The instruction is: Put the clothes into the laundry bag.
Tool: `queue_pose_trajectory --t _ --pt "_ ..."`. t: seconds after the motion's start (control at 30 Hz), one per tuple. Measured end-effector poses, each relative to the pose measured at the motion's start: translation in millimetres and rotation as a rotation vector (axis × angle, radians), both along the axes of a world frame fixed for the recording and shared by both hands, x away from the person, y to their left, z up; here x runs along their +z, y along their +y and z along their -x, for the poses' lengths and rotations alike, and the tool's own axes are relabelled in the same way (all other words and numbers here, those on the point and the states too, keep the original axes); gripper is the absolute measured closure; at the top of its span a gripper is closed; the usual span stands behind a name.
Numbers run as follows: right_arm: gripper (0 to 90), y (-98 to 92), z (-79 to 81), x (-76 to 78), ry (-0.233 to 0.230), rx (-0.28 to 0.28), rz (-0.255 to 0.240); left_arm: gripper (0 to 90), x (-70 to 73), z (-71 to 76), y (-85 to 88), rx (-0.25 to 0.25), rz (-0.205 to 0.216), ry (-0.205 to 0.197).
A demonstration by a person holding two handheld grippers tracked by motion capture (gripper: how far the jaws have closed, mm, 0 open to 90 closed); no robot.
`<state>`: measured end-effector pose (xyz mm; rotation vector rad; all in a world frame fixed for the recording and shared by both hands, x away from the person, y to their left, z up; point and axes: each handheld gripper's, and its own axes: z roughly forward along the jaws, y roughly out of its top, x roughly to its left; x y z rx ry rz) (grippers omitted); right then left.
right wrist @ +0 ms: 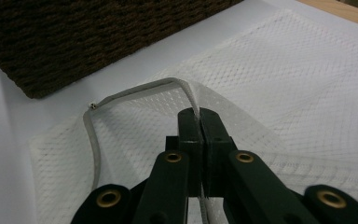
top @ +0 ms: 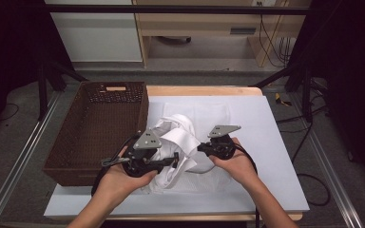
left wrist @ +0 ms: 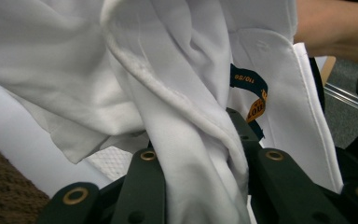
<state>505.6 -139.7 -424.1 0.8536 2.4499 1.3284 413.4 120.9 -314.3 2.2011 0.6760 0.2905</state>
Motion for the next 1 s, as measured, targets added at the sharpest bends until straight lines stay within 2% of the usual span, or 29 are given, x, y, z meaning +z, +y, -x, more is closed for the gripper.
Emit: queue_pose_trajectory --t 0.27,0.37,0.47,0.67,1.0 --pt "89.0 -2.4 -0.9 10.2 -0.017 -0.002 0.004 72.5 -11.9 7.1 -9.2 -0.029 -0.022 0.024" --pt "88.9 -5.5 -0.9 11.9 -0.022 0.000 0.004 72.5 -16.3 8.7 -9.7 -0.035 -0.012 0.031" --pt "88.8 -5.5 -1.0 10.6 -0.028 0.006 0.006 72.5 -21.8 10.6 -10.6 -0.040 -0.005 0.039" --pt "88.7 -5.4 -3.3 5.7 -0.046 0.033 0.026 72.5 -37.0 18.3 -16.3 -0.070 -0.032 0.057" --pt "88.4 -11.9 -12.8 -0.7 -0.023 0.025 0.024 72.5 -58.4 24.4 -27.4 -0.121 -0.059 0.096"
